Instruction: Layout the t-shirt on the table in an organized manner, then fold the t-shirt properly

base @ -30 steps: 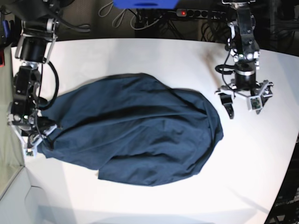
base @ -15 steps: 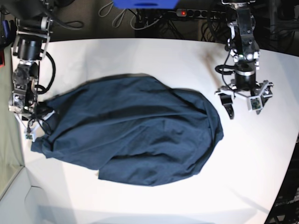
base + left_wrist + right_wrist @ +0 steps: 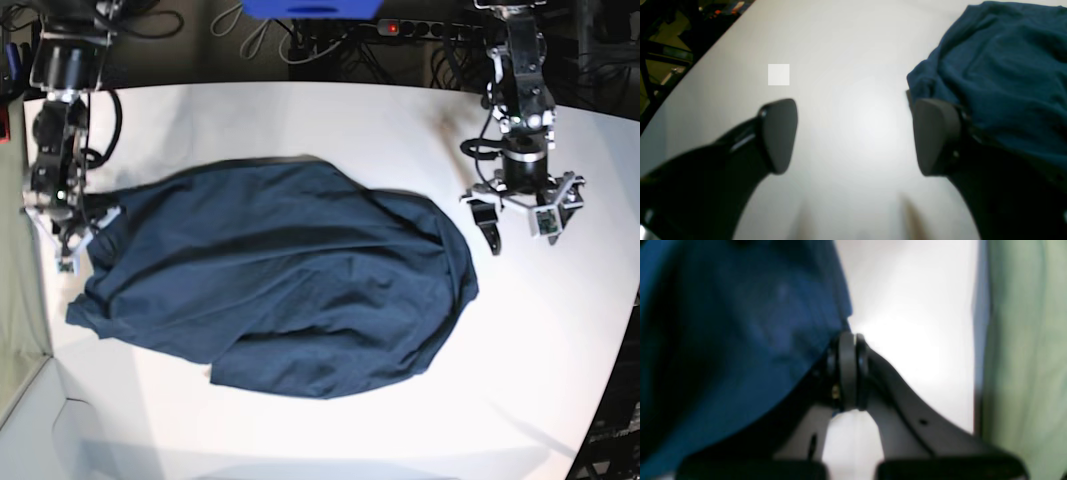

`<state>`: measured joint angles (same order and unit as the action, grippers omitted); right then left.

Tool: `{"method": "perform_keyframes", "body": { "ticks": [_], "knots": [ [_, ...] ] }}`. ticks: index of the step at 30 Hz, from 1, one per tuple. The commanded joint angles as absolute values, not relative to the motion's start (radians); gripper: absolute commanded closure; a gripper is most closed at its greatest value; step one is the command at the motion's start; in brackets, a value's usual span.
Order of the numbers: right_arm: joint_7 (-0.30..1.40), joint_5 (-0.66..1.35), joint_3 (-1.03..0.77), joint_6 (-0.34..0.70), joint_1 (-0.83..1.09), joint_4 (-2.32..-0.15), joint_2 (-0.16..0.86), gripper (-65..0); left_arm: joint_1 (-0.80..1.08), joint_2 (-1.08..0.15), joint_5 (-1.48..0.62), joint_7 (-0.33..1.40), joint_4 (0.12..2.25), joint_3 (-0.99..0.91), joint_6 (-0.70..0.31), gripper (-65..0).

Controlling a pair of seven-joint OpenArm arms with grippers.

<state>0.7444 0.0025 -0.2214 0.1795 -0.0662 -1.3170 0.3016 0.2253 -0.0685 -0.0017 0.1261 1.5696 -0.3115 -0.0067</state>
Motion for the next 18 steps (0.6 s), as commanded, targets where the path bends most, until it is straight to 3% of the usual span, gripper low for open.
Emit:
{"method": "perform_keyframes", "body": {
  "ticks": [1,12,18],
  "knots": [
    [0.782,0.002,-0.225,0.179,-0.051,-1.356,0.311,0.0,0.217,-0.074,-0.001,0.097,1.584,-0.312,-0.005,-52.4],
    [0.931,0.005,-0.346,0.180,0.157,-1.814,0.280,0.0,0.223,-0.074,-0.001,0.097,1.586,-0.312,-0.005,-52.4],
    [0.938,0.002,-0.337,0.231,0.197,-1.876,0.226,0.0,0.225,-0.067,-0.001,0.097,1.584,-0.312,-0.005,-52.4]
  ]
}}
